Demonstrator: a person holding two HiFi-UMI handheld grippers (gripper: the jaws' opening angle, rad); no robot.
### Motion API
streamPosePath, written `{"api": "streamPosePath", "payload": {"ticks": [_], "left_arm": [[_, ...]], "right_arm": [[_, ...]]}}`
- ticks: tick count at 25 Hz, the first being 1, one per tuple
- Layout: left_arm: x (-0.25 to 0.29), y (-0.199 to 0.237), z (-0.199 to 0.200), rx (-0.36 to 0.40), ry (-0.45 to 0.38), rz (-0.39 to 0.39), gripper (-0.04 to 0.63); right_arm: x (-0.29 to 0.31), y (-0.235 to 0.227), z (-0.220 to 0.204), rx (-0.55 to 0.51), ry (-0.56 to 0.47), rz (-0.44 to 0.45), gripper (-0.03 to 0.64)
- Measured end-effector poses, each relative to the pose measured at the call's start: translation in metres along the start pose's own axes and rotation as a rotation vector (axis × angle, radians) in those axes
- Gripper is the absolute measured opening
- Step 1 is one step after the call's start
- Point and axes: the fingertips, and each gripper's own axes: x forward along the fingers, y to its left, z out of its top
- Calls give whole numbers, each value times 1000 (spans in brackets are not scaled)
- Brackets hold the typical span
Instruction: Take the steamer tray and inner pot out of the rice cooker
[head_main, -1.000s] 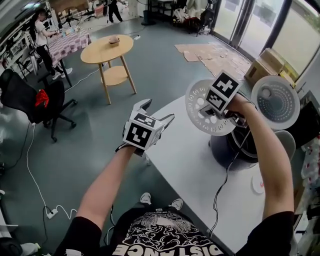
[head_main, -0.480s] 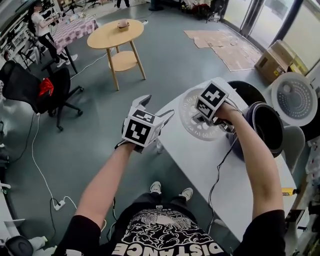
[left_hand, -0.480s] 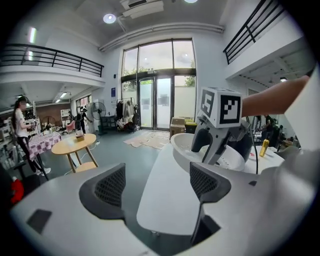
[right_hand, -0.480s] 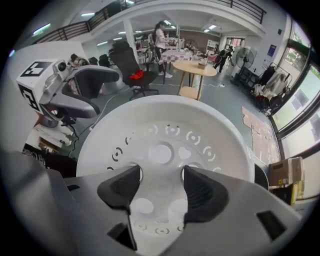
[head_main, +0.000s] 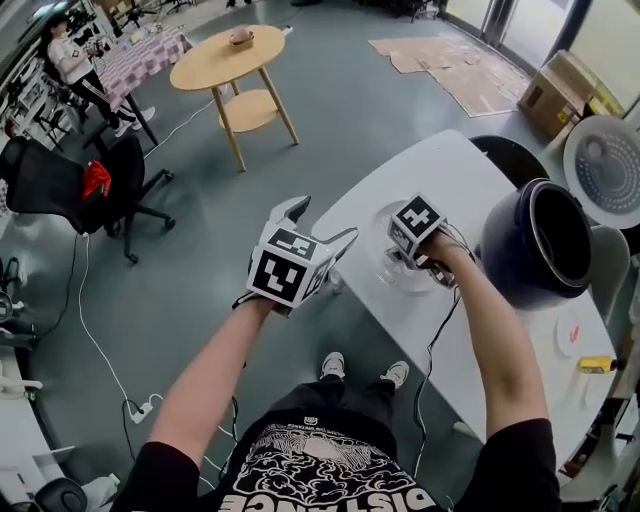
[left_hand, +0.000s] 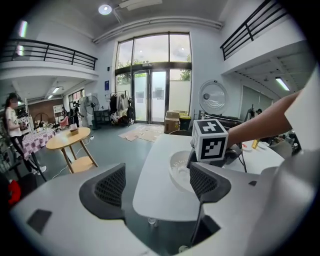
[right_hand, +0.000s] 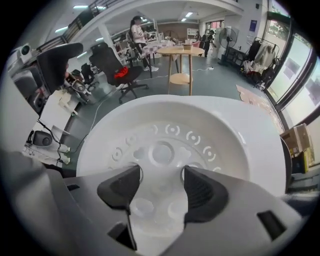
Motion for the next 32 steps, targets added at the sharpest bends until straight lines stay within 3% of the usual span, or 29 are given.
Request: {"api": "streamPosePath", "payload": {"ticks": [9, 23, 27, 32], "left_arm": [[5, -13, -19, 11, 34, -10, 393], [9, -24, -10, 19, 31, -19, 393], [7, -31, -4, 39, 20, -31, 393], [10, -48, 26, 48, -33, -67, 393]], "right_arm": [[24, -21, -15, 78, -11, -79, 298], [19, -24, -22, 28, -7, -107, 321], [9, -19, -14, 22, -69, -104, 321], [-44, -23, -18, 93, -182, -106, 321]]}}
